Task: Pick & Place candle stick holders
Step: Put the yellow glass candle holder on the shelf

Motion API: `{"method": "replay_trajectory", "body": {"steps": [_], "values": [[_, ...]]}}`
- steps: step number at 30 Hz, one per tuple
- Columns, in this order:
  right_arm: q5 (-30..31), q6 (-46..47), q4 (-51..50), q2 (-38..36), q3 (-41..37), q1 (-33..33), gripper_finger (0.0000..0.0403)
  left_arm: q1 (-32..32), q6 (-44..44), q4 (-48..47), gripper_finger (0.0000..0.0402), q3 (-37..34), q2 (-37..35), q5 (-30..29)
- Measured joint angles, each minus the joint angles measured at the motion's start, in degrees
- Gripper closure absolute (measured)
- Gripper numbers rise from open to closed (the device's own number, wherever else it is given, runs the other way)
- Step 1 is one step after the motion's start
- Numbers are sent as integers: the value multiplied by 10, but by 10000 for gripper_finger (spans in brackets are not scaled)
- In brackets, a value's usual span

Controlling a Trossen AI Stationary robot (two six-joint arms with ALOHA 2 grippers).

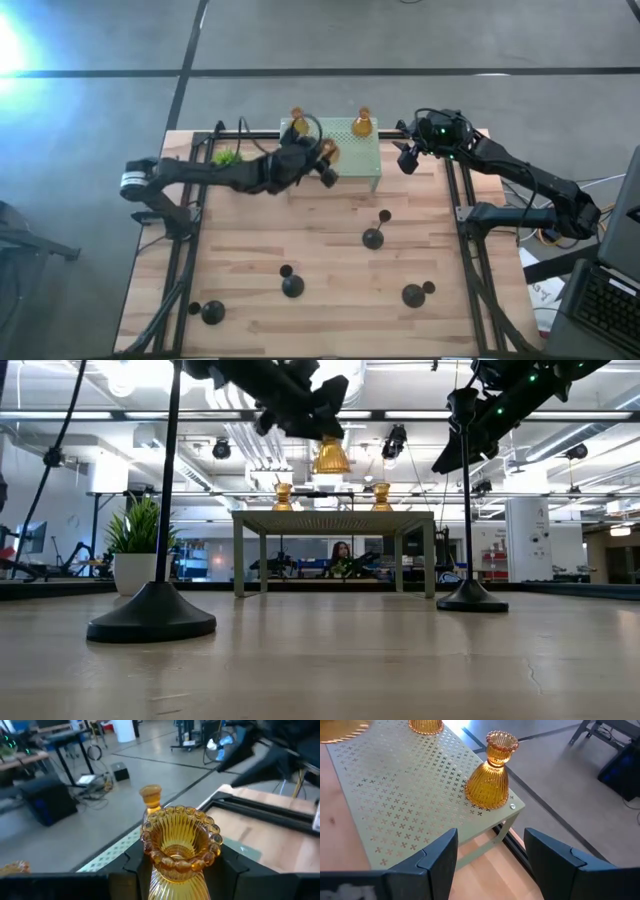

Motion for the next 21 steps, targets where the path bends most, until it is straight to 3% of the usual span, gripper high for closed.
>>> {"method": "replay_trajectory", "body": {"steps": [6,21], "values": [[0,-5,0,-1,0,0,184,56,-57,1,263,19,29,43],[0,-16,0,-2,0,0,184,110,-70,1,263,64,112,55]]}}
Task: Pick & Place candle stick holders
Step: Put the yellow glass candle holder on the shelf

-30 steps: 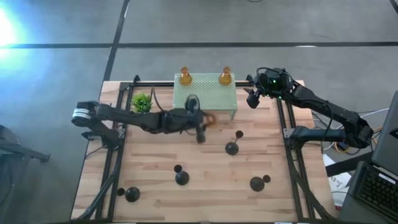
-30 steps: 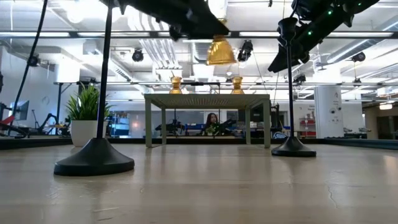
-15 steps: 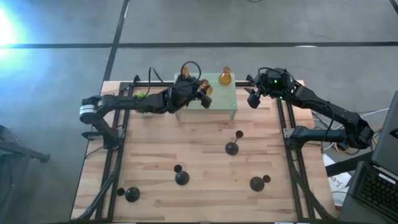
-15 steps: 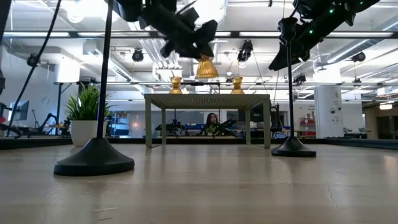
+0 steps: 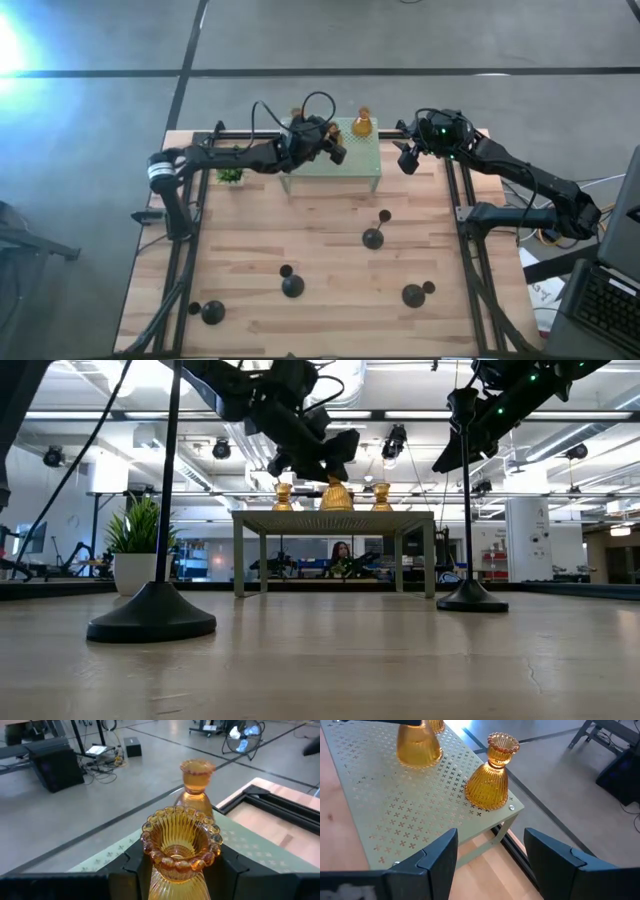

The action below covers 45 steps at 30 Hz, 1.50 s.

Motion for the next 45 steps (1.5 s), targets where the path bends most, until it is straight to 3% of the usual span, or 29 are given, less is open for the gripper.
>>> {"method": "replay_trajectory", "body": {"steps": [6,12,39,45], "values": [[0,-2,0,0,0,0,184,25,-8,-1,263,4,11,4],[0,-2,0,0,0,0,184,39,-16,3,263,6,25,45],[0,-1,0,0,0,0,184,56,-4,4,262,12,25,76],[0,0,0,0,0,0,184,56,-8,-9,200,11,25,75]]}}
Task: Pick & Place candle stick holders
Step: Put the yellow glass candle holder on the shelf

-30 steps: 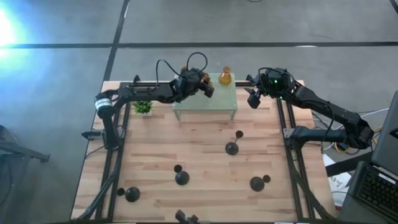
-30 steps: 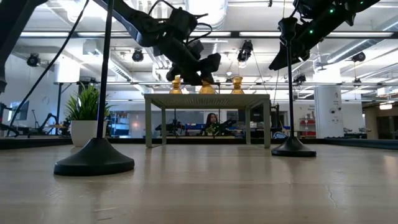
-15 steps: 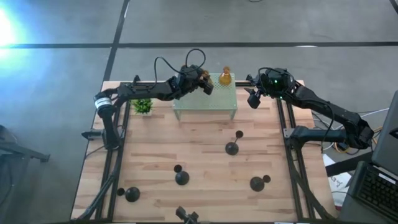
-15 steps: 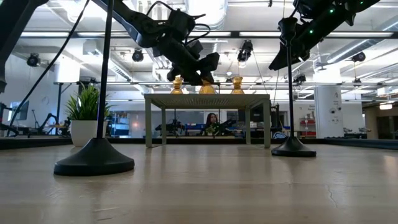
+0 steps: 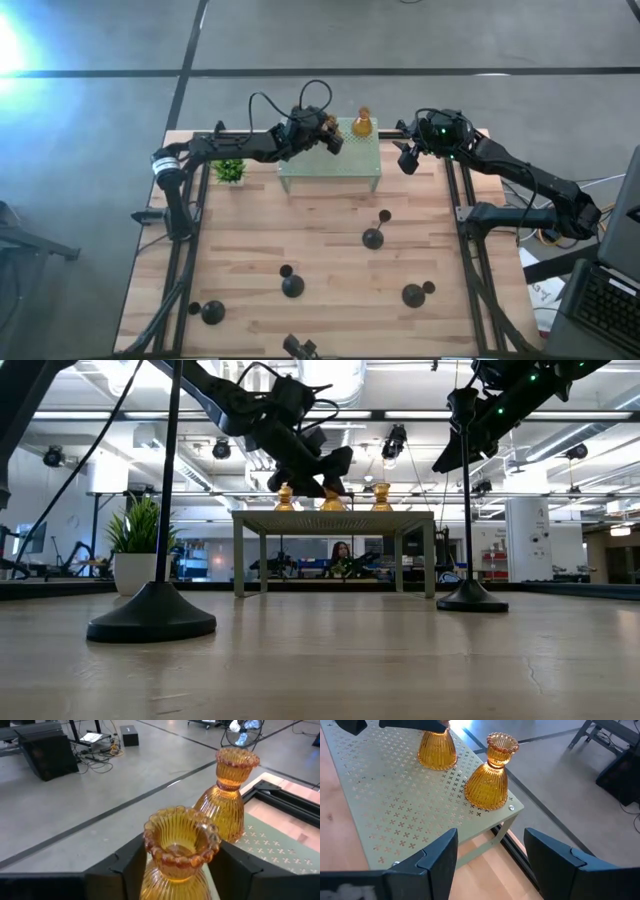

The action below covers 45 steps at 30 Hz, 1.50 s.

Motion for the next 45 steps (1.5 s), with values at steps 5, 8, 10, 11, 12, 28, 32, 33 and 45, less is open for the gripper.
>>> {"method": "replay_trajectory", "body": {"steps": [5,8,10,11,12,28,32,33,45], "values": [[0,0,0,0,0,0,184,-4,-1,-2,180,0,-1,0],[0,-1,0,0,0,0,184,-11,9,-3,177,2,-2,1],[0,-1,0,0,0,0,184,-15,13,-8,177,7,-5,2],[0,0,0,0,0,0,184,-16,13,-12,176,10,-8,2],[0,0,0,0,0,0,184,-18,13,-19,176,13,-10,1],[-1,-4,-2,-1,0,0,184,-35,55,-109,176,38,-124,-19],[-24,-5,0,-8,0,0,184,-54,87,-159,177,37,-182,-14],[-43,-4,1,-9,0,1,184,-61,98,-172,177,36,-195,-12],[-138,33,107,26,-9,67,245,-111,137,-34,216,-192,-352,3]]}}
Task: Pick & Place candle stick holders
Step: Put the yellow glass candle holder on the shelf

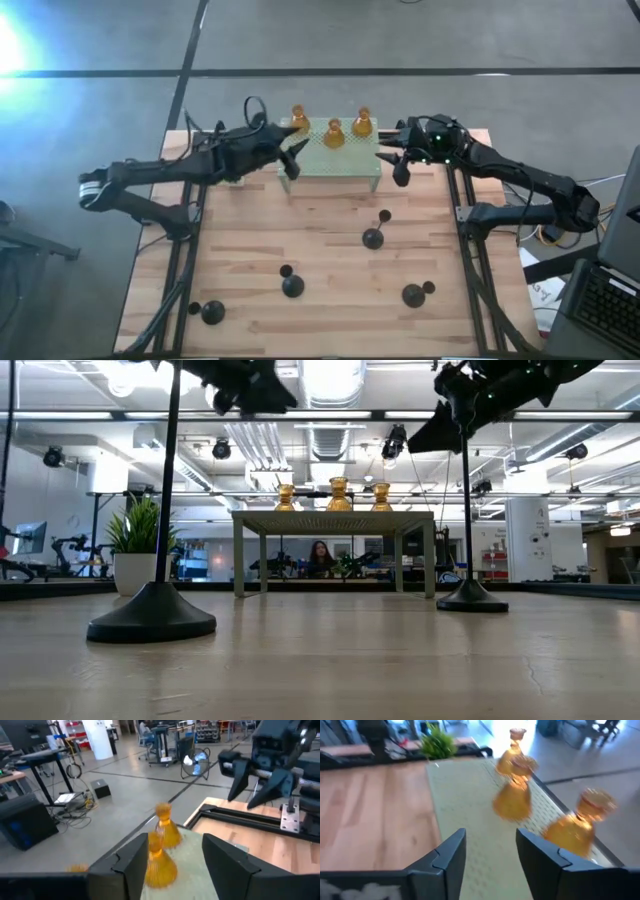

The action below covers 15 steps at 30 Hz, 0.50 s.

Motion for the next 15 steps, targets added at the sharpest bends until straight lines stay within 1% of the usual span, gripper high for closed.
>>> {"method": "replay_trajectory", "body": {"steps": [3,7,10,13,15], "values": [[1,1,31,25,0,15,272,-1,-19,32,243,-62,-36,13],[1,4,62,63,3,17,315,-1,-25,80,283,-128,-79,33],[2,16,80,97,8,17,350,0,-25,105,314,-166,-106,59],[2,23,109,129,12,17,384,-1,-25,118,346,-189,-130,70],[2,24,111,147,18,17,391,-1,-25,123,368,-200,-141,70]]}}
